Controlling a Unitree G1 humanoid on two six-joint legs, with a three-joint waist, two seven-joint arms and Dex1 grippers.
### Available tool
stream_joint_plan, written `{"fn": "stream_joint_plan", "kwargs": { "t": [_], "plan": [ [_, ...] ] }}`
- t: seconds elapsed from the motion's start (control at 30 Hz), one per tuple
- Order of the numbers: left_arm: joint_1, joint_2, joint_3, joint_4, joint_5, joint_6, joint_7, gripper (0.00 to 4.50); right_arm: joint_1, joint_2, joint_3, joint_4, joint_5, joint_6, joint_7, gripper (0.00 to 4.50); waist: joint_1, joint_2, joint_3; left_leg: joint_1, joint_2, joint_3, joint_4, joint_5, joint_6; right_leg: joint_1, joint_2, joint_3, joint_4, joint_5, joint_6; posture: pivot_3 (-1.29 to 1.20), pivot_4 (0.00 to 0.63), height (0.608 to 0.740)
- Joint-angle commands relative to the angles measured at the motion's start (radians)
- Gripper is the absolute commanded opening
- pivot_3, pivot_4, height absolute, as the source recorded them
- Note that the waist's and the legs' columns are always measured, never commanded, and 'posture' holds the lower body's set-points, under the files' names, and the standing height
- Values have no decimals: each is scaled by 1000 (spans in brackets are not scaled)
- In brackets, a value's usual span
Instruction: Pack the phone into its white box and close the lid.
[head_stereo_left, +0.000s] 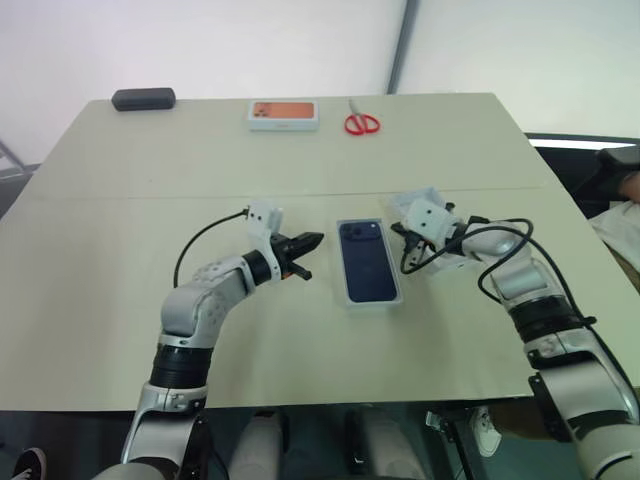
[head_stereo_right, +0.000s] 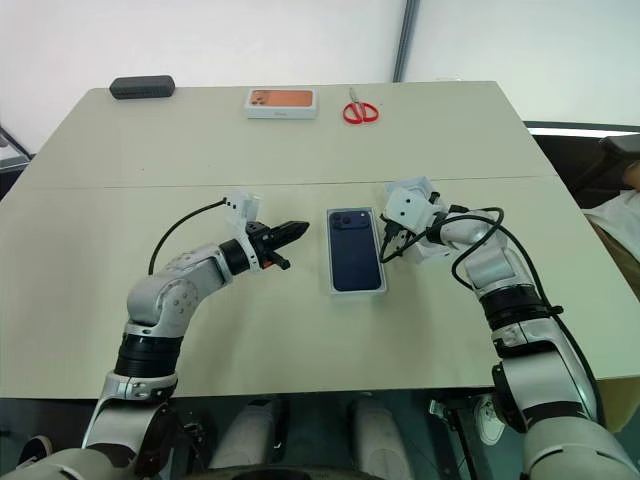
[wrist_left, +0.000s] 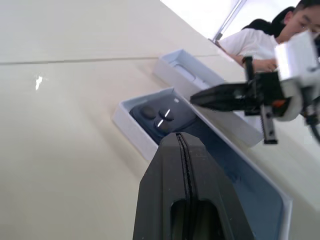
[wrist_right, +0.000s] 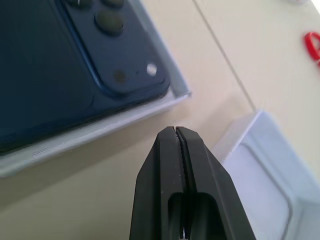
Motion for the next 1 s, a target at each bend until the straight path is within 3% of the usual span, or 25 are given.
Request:
{"fn": "stream_joint_plan", "kwargs": {
  "t": [0.03, 0.3, 0.57, 0.7, 0.8, 1.0],
  "plan": [
    [15, -7, 74, -79, -92, 37, 20, 18, -63, 10, -10, 68, -32, -66, -79, 26, 0, 0, 0, 0, 0, 0, 0, 0, 0, 0, 0, 0, 0, 0, 0, 0, 150, 740],
    [81, 7, 109, -194, -169, 77, 69, 18, -98, 68, -28, 188, -40, -63, -216, 26, 2, 0, 0, 0, 0, 0, 0, 0, 0, 0, 0, 0, 0, 0, 0, 0, 150, 740],
    [89, 90, 95, -186, -147, 37, 24, 18, -76, 30, -37, 140, -16, -45, -153, 26, 2, 0, 0, 0, 0, 0, 0, 0, 0, 1, 0, 0, 0, 0, 0, 0, 150, 740],
    [83, 125, 101, -163, -164, 26, -22, 18, -35, 42, -81, 8, 78, 48, -62, 26, 2, 0, 0, 0, 0, 0, 0, 0, 0, 0, 0, 0, 0, 0, 0, 0, 150, 740],
    [62, 160, 113, -123, -169, 16, -66, 872, -29, 49, -142, -114, 179, 182, -13, 895, -1, 0, 0, 0, 0, 0, 0, 0, 0, 0, 1, 0, 0, 0, 0, 0, 150, 740],
    [42, 199, 117, -59, -157, -33, -134, 3834, 3, 34, -185, -287, 241, 356, 1, 3882, 2, 1, 0, 0, 1, -1, 0, 0, 0, 1, 1, 0, 0, 0, 0, 0, 150, 740]
  ]
}}
